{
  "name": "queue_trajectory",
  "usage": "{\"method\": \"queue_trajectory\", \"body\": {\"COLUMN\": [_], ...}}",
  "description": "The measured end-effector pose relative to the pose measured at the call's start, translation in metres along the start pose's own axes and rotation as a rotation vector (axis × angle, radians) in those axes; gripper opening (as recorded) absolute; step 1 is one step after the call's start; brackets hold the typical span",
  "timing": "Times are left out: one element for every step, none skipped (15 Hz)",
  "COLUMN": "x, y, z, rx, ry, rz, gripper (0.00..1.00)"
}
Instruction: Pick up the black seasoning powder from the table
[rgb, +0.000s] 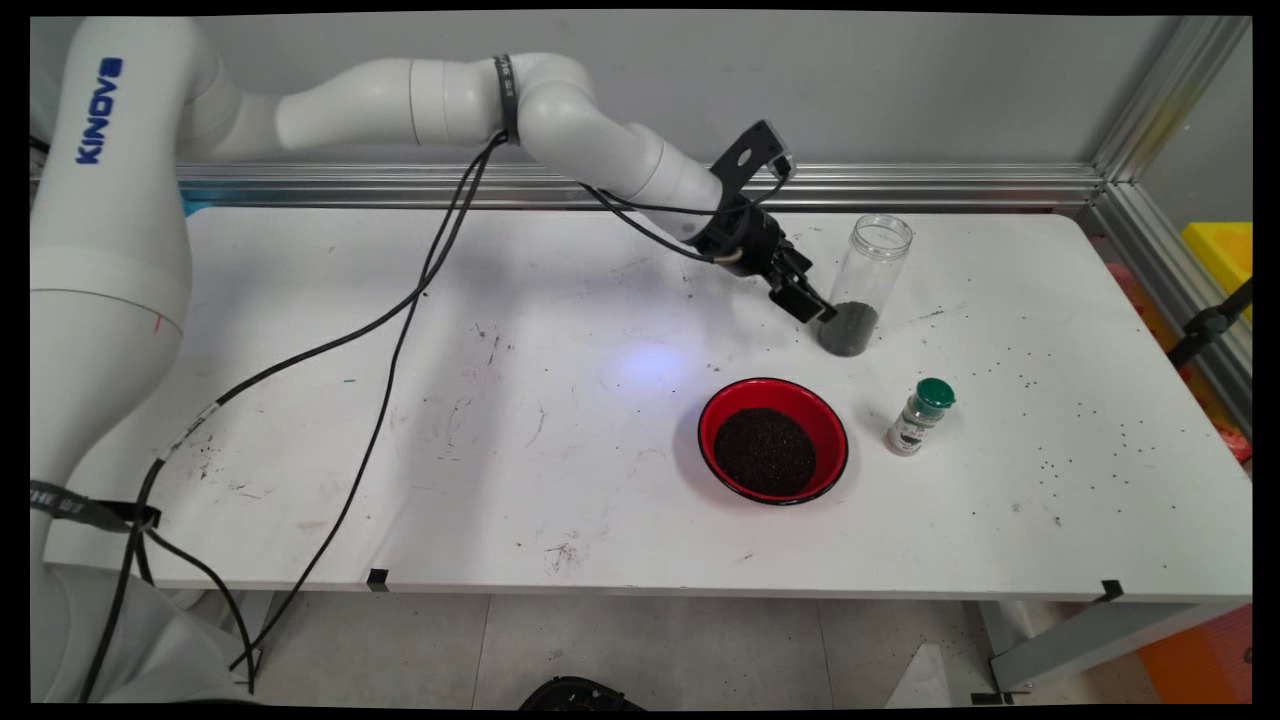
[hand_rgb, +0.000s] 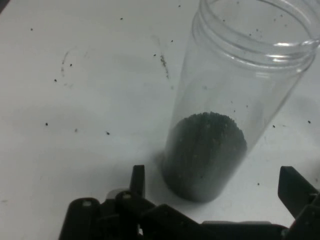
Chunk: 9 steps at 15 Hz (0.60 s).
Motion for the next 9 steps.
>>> {"method": "queue_trajectory", "body": {"x": [-0.001,-0.003,-0.003,-0.004,-0.005,-0.006,-0.007,-0.008,-0.009], "y": [0.000,0.001,0.001,0.001,0.001,0.001,0.001,0.001,0.001], "z": [0.004,0.008,0.010,0.013,0.016,0.019,0.022,0.024,0.027], "rx": [-0.002,-0.004,-0.006,-0.008,-0.009,-0.010,-0.011,-0.012,-0.014], "ry": [0.004,0.008,0.011,0.016,0.020,0.023,0.027,0.030,0.034], "rz": [-0.008,-0.012,-0.015,-0.017,-0.018,-0.020,-0.023,-0.026,-0.028], "gripper": [1.00,1.00,1.00,1.00,1.00,1.00,1.00,1.00,1.00]}}
